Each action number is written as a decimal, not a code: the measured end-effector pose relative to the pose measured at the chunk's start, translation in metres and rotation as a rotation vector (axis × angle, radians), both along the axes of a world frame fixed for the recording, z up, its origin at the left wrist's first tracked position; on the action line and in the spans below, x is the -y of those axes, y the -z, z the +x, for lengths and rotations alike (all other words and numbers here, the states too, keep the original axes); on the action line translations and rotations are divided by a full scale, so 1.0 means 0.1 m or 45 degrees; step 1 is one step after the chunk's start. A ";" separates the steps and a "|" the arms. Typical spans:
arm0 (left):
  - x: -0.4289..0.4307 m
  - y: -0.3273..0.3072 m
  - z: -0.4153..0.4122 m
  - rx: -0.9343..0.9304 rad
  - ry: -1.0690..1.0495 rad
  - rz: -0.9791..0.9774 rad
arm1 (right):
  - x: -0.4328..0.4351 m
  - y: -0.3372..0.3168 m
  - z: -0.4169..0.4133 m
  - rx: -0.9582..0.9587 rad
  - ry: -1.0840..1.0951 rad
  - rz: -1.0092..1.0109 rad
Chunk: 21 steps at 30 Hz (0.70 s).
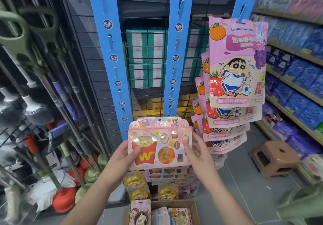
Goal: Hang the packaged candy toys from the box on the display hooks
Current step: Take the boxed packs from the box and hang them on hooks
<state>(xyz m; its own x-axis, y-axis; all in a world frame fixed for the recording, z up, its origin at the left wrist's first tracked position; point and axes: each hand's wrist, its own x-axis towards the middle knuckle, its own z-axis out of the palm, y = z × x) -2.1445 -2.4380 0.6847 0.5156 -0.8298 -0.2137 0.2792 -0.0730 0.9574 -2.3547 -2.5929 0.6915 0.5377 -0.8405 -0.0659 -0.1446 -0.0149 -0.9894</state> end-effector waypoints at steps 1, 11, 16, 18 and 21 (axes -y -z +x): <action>0.03 -0.04 0.01 0.010 -0.032 -0.032 | 0.02 -0.05 0.02 0.029 0.021 -0.002; 0.44 -0.38 0.06 0.175 -0.068 -0.079 | 0.22 -0.24 0.13 0.181 0.173 -0.037; 0.44 -0.20 0.03 0.149 -0.059 -0.005 | 0.30 -0.06 0.06 0.121 0.167 -0.060; 0.43 -0.12 0.01 0.147 -0.056 0.031 | 0.30 0.00 0.04 0.100 0.156 -0.079; 0.44 -0.05 -0.01 0.129 -0.061 0.044 | 0.31 0.03 0.01 0.079 0.142 -0.107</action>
<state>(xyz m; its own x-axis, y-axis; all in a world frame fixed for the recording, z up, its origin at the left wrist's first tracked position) -2.1459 -2.4815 0.6899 0.5752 -0.7966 -0.1862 0.1849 -0.0951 0.9781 -2.3532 -2.6236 0.6884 0.4412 -0.8966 0.0378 -0.0888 -0.0856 -0.9924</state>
